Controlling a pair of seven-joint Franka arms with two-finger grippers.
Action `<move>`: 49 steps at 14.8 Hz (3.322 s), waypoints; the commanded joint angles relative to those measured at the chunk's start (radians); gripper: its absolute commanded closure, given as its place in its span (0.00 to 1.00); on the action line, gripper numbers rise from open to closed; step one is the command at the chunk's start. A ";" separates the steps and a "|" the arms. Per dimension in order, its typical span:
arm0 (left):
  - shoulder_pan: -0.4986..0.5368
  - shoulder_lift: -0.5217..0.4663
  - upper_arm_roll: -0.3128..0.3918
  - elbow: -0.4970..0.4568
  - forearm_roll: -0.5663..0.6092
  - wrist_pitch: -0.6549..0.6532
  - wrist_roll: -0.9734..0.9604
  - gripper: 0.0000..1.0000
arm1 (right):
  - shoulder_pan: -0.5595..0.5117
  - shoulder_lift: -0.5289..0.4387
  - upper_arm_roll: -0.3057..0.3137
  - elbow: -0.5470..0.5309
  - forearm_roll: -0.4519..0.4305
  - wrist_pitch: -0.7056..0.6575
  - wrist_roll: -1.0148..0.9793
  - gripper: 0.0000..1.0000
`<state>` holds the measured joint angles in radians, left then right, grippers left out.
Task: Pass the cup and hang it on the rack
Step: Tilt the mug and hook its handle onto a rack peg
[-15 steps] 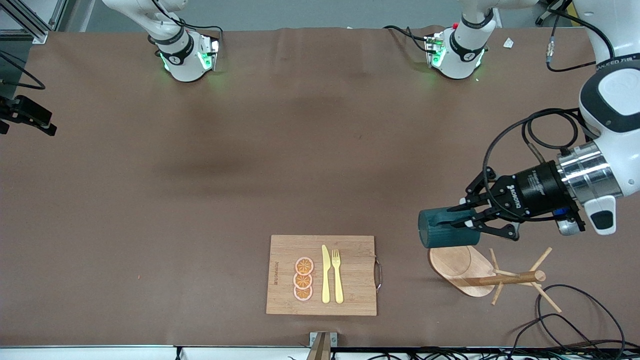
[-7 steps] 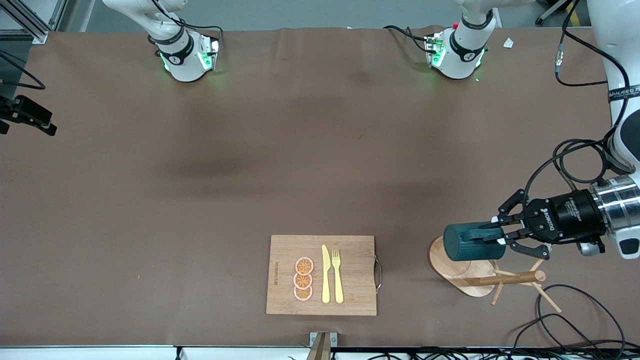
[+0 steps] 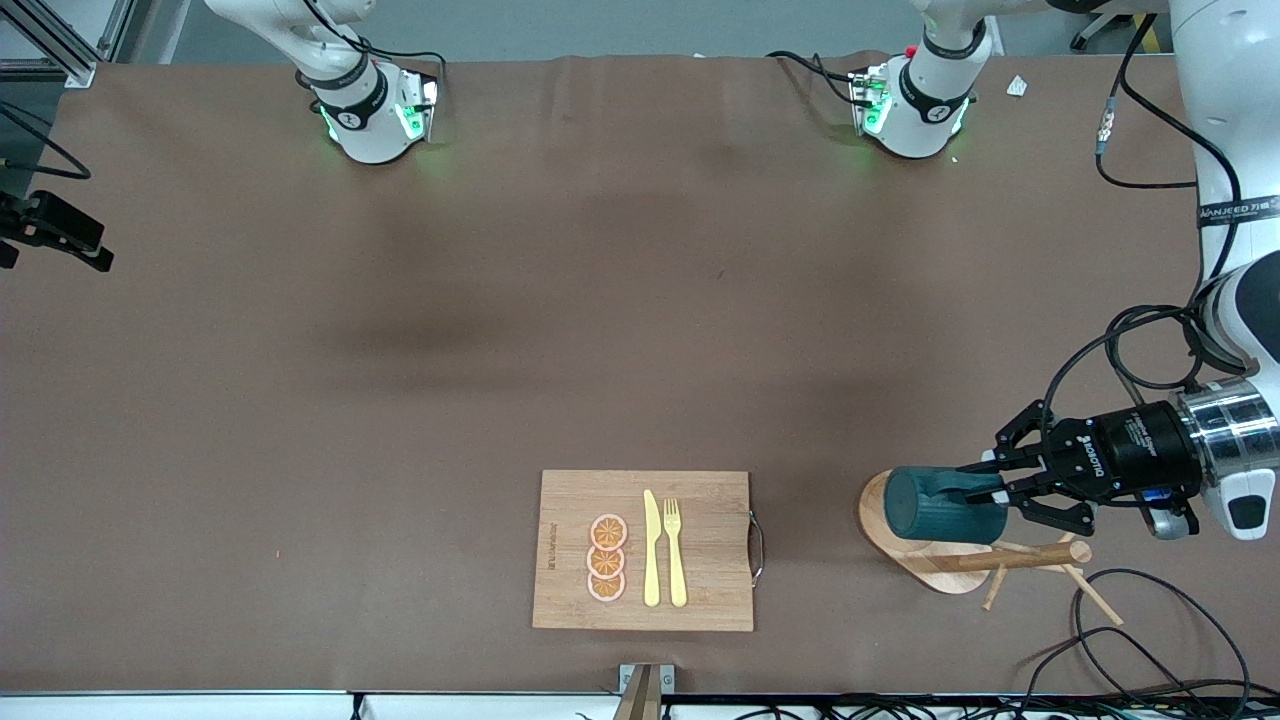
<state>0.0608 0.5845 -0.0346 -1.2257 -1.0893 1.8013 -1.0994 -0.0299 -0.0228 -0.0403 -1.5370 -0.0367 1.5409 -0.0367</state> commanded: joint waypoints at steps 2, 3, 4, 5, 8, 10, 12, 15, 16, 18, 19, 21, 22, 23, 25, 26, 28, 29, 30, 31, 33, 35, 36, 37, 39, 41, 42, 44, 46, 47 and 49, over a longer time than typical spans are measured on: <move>0.031 0.031 -0.005 0.017 -0.053 -0.011 0.075 1.00 | 0.001 -0.009 -0.001 -0.006 0.011 -0.001 -0.005 0.00; 0.030 0.032 -0.004 0.017 -0.053 -0.004 0.082 1.00 | 0.001 -0.009 -0.001 -0.008 0.011 -0.001 -0.003 0.00; 0.028 0.040 -0.002 0.017 -0.053 -0.002 0.085 1.00 | 0.001 -0.009 -0.001 -0.006 0.011 -0.002 -0.003 0.00; 0.028 0.044 -0.002 0.017 -0.053 -0.002 0.087 1.00 | 0.001 -0.009 -0.001 -0.006 0.011 -0.002 -0.005 0.00; 0.031 0.057 0.001 0.017 -0.052 -0.002 0.124 1.00 | 0.001 -0.009 -0.001 -0.006 0.011 -0.002 -0.005 0.00; 0.045 0.070 0.002 0.017 -0.052 0.000 0.142 1.00 | 0.001 -0.009 -0.001 -0.006 0.011 -0.002 -0.003 0.00; 0.050 0.081 0.002 0.017 -0.052 0.000 0.168 1.00 | 0.001 -0.009 -0.001 -0.006 0.011 -0.002 -0.003 0.00; 0.057 0.090 0.002 0.017 -0.052 0.013 0.184 1.00 | 0.002 -0.009 -0.001 -0.008 0.011 -0.002 -0.003 0.00; 0.057 0.092 0.002 0.017 -0.052 0.018 0.188 1.00 | 0.001 -0.009 -0.001 -0.006 0.011 -0.002 -0.003 0.00; 0.059 0.100 0.002 0.017 -0.052 0.020 0.202 1.00 | 0.001 -0.009 -0.001 -0.006 0.011 -0.002 -0.003 0.00; 0.062 0.103 0.002 0.017 -0.052 0.020 0.213 1.00 | 0.002 -0.009 -0.001 -0.008 0.011 -0.002 -0.003 0.00; 0.073 0.112 0.002 0.017 -0.053 0.020 0.237 1.00 | 0.001 -0.009 -0.001 -0.006 0.011 -0.002 -0.003 0.00; 0.076 0.115 0.002 0.017 -0.052 0.020 0.248 1.00 | 0.001 -0.009 -0.001 -0.006 0.011 -0.002 -0.003 0.00; 0.076 0.116 0.002 0.017 -0.052 0.020 0.254 1.00 | 0.001 -0.009 -0.001 -0.006 0.011 -0.002 -0.003 0.00; 0.083 0.123 0.002 0.017 -0.053 0.020 0.256 1.00 | 0.001 -0.009 -0.001 -0.006 0.012 -0.002 -0.003 0.00; 0.089 0.126 0.002 0.017 -0.053 0.020 0.262 1.00 | 0.001 -0.009 -0.001 -0.006 0.012 -0.001 -0.003 0.00; 0.093 0.130 0.002 0.015 -0.053 0.020 0.291 0.99 | 0.002 -0.009 -0.001 -0.006 0.012 -0.001 -0.003 0.00; 0.100 0.138 0.002 0.015 -0.053 0.020 0.299 0.99 | 0.002 -0.009 -0.001 -0.006 0.012 -0.002 -0.003 0.00; 0.103 0.141 0.001 0.015 -0.053 0.020 0.303 0.99 | 0.002 -0.009 -0.001 -0.006 0.012 -0.002 -0.003 0.00; 0.103 0.143 0.001 0.015 -0.053 0.020 0.305 0.99 | 0.002 -0.009 -0.001 -0.006 0.012 -0.002 -0.003 0.00; 0.105 0.144 0.001 0.014 -0.055 0.020 0.315 0.98 | 0.001 -0.009 -0.001 -0.006 0.012 -0.002 -0.003 0.00; 0.106 0.147 0.001 0.012 -0.055 0.020 0.317 0.98 | 0.001 -0.009 -0.001 -0.006 0.012 -0.002 -0.003 0.00; 0.108 0.149 0.001 0.012 -0.055 0.020 0.320 0.97 | 0.001 -0.009 -0.001 -0.006 0.012 -0.002 -0.003 0.00; 0.109 0.150 0.001 0.012 -0.055 0.020 0.322 0.95 | 0.001 -0.009 -0.001 -0.006 0.012 -0.001 -0.003 0.00; 0.120 0.158 0.001 0.012 -0.055 0.020 0.332 0.93 | 0.001 -0.009 -0.001 -0.006 0.012 -0.002 -0.003 0.00; 0.123 0.161 0.001 0.011 -0.055 0.015 0.355 0.93 | 0.001 -0.009 -0.001 -0.006 0.012 -0.002 -0.003 0.00; 0.123 0.164 0.001 0.009 -0.055 0.013 0.371 0.92 | 0.001 -0.008 -0.001 -0.006 0.012 -0.001 -0.003 0.00; 0.131 0.167 0.001 0.009 -0.055 0.013 0.375 0.88 | 0.001 -0.008 -0.001 -0.006 0.012 -0.002 -0.003 0.00; 0.132 0.172 0.001 0.009 -0.055 0.013 0.375 0.81 | -0.001 -0.008 -0.001 -0.006 0.012 -0.002 -0.003 0.00; 0.131 0.172 0.001 0.009 -0.055 0.013 0.375 0.68 | 0.001 -0.008 -0.001 -0.006 0.012 -0.002 -0.003 0.00; 0.129 0.170 0.001 0.011 -0.052 0.013 0.391 0.13 | 0.001 -0.008 -0.001 -0.006 0.014 -0.002 -0.003 0.00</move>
<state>0.1869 0.7522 -0.0324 -1.2253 -1.1194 1.8222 -0.7362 -0.0299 -0.0228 -0.0403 -1.5371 -0.0367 1.5409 -0.0367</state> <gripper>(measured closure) 0.652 0.000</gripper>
